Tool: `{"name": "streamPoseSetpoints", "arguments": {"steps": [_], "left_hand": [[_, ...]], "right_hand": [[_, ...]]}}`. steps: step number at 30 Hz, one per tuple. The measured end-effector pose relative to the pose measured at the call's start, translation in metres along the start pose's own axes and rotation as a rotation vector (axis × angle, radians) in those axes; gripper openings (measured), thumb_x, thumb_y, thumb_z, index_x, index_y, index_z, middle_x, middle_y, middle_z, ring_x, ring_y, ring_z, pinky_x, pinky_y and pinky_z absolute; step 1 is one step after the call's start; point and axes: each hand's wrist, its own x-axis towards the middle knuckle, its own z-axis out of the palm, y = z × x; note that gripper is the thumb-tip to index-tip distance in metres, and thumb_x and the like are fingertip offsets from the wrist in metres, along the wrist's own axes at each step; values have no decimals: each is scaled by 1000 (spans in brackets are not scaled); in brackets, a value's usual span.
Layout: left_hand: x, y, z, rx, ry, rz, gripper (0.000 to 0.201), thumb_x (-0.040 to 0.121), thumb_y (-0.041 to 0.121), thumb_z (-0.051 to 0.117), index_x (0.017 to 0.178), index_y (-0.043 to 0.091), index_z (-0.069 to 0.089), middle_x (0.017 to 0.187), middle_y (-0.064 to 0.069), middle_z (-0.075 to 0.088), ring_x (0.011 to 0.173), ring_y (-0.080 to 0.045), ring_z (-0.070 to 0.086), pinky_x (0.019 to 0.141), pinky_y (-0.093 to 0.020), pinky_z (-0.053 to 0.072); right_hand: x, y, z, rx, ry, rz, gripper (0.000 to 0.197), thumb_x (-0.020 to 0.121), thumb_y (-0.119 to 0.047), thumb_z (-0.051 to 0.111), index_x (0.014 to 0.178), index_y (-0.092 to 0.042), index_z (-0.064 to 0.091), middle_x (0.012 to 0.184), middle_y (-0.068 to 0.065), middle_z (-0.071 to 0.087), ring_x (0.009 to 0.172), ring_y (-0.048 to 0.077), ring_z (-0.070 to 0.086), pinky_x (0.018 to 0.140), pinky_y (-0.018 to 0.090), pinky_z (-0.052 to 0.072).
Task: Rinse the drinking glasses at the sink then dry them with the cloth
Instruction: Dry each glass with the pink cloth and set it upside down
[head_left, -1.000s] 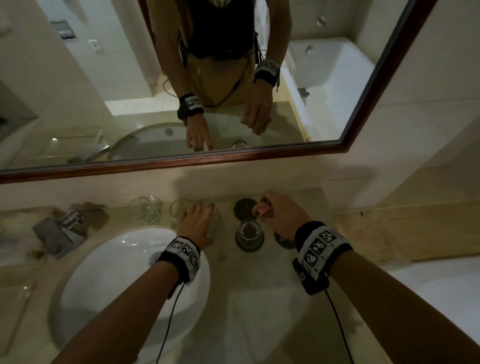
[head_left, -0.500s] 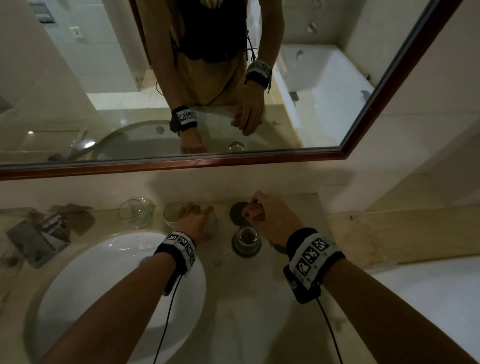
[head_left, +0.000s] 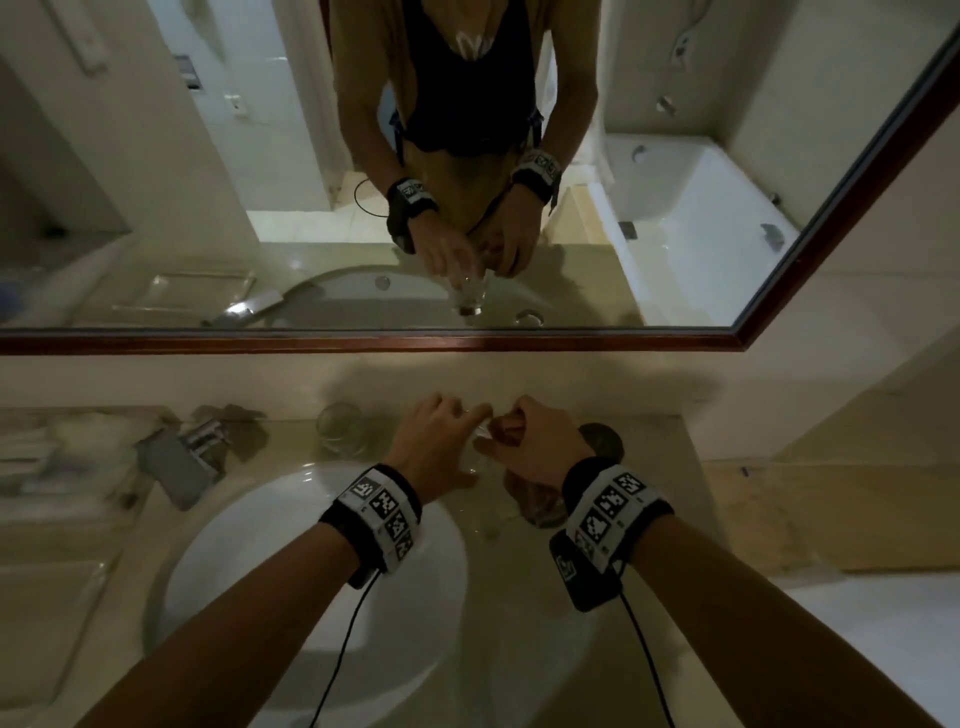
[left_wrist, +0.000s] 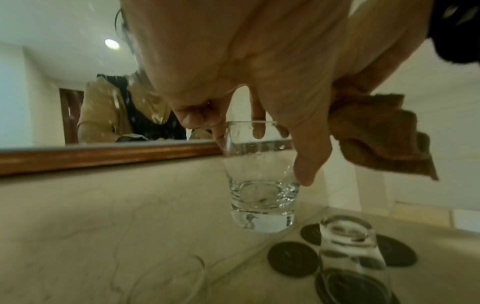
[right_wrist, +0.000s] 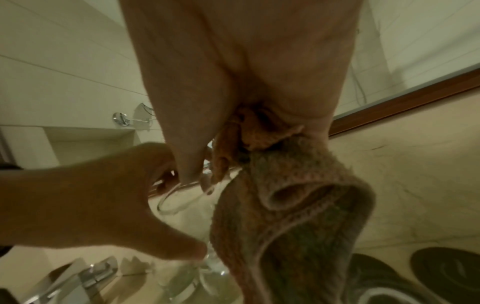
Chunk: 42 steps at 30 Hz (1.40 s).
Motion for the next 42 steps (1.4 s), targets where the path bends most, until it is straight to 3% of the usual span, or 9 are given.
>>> {"name": "streamPoseSetpoints", "arguments": {"steps": [9, 14, 19, 22, 25, 28, 30, 35, 42], "left_hand": [[-46, -40, -42, -180, 217, 83, 89, 59, 57, 78, 137, 25, 46, 111, -8, 53, 98, -24, 46, 85, -38, 42], [-72, -73, -39, -526, 167, -81, 107, 56, 54, 83, 144, 26, 30, 126, 5, 49, 116, -19, 41, 99, -40, 36], [-87, -95, -40, -945, 25, -144, 82, 57, 29, 89, 128, 23, 49, 122, 0, 59, 110, -18, 58, 97, -44, 49], [-99, -102, -42, -1196, -16, -180, 66, 57, 27, 83, 117, 30, 55, 113, -2, 66, 103, -22, 65, 85, -40, 56], [-111, -98, -51, -1668, -111, -225, 54, 77, 11, 66, 129, 16, 50, 119, -18, 62, 102, -33, 63, 76, -37, 55], [-117, -90, -63, -1934, -131, -354, 29, 90, 25, 47, 113, 11, 58, 100, -13, 70, 89, -28, 65, 77, -37, 53], [-114, -88, -64, -2038, -155, -475, 41, 92, 38, 33, 105, 9, 61, 90, -11, 70, 82, -24, 62, 75, -34, 49], [-103, -80, -58, -2001, -148, -667, 47, 96, 47, 35, 88, 13, 66, 76, -6, 68, 59, -17, 64, 53, -21, 48], [-103, -74, -51, -1980, -9, -757, 41, 96, 33, 34, 77, 12, 63, 68, -3, 62, 59, -17, 53, 53, -23, 31]], "right_hand": [[-11, -65, 22, -37, 191, -27, 12, 84, -17, 65, 86, -12, 54, 83, 4, 56, 78, 20, 54, 61, 22, 37], [-17, -90, 26, 8, 143, -34, 27, 80, -13, 64, 66, -15, 42, 65, 0, 47, 63, 18, 47, 54, 24, 35], [-29, -115, 26, 158, 147, -41, 29, 79, -7, 63, 59, -14, 44, 58, 3, 48, 59, 20, 50, 56, 27, 40], [-31, -125, 29, 200, 159, -34, 12, 77, -6, 63, 69, 0, 56, 66, 8, 56, 67, 23, 57, 60, 30, 45], [-32, -133, 30, 188, 149, -27, 19, 76, -6, 64, 88, 9, 62, 73, 10, 60, 71, 23, 60, 64, 31, 49], [-33, -139, 30, 145, 141, -45, 16, 74, -6, 65, 86, 4, 65, 78, 16, 68, 77, 29, 66, 68, 38, 55], [-34, -141, 31, 139, 142, -58, 16, 73, -5, 67, 89, 0, 68, 87, 19, 71, 84, 32, 68, 72, 42, 57], [-36, -144, 34, 76, 122, -139, 19, 76, -5, 67, 95, -4, 70, 94, 15, 71, 89, 28, 67, 78, 41, 56], [-43, -136, 29, -113, 197, -279, 26, 90, -33, 64, 110, -17, 67, 110, 7, 58, 103, 24, 48, 84, 26, 40]]}}
